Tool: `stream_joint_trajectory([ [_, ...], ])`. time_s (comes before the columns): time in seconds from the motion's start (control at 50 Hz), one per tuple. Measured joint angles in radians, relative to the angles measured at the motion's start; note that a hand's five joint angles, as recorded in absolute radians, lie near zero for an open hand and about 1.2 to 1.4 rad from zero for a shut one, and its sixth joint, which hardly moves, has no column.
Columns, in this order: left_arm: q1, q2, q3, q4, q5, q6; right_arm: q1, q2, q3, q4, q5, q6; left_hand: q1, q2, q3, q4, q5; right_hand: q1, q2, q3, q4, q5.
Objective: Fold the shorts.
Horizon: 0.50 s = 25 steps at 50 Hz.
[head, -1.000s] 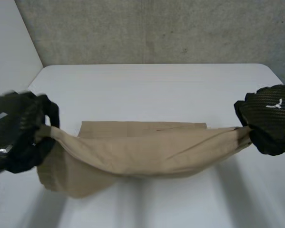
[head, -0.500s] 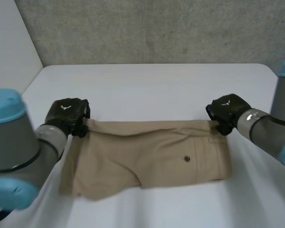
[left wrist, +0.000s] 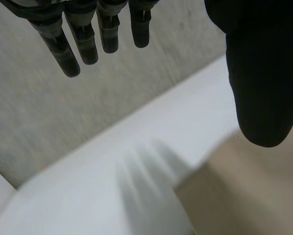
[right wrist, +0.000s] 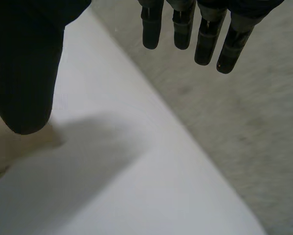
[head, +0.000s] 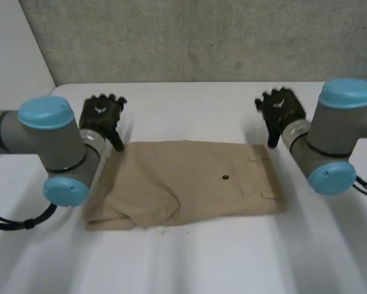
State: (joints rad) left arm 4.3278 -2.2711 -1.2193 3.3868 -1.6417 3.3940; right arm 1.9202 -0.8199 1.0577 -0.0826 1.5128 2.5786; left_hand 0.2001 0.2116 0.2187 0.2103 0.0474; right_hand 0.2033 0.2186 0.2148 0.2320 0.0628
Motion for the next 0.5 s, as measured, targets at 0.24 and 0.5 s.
stream_joint_trajectory([
  [0.24,0.0,0.36,-0.233,-0.004,-0.002,-0.017,-0.007,-0.382,0.256,0.004,0.016,0.203,0.0,-0.01,0.0,-0.001,0.0,0.0,0.0,0.0,0.0,0.0],
  [0.5,-0.018,0.636,-0.619,-0.007,0.005,-0.103,-0.009,-0.548,0.672,0.061,-0.032,0.212,0.0,-0.011,0.0,-0.001,0.0,0.187,0.232,0.238,0.222,0.201],
])
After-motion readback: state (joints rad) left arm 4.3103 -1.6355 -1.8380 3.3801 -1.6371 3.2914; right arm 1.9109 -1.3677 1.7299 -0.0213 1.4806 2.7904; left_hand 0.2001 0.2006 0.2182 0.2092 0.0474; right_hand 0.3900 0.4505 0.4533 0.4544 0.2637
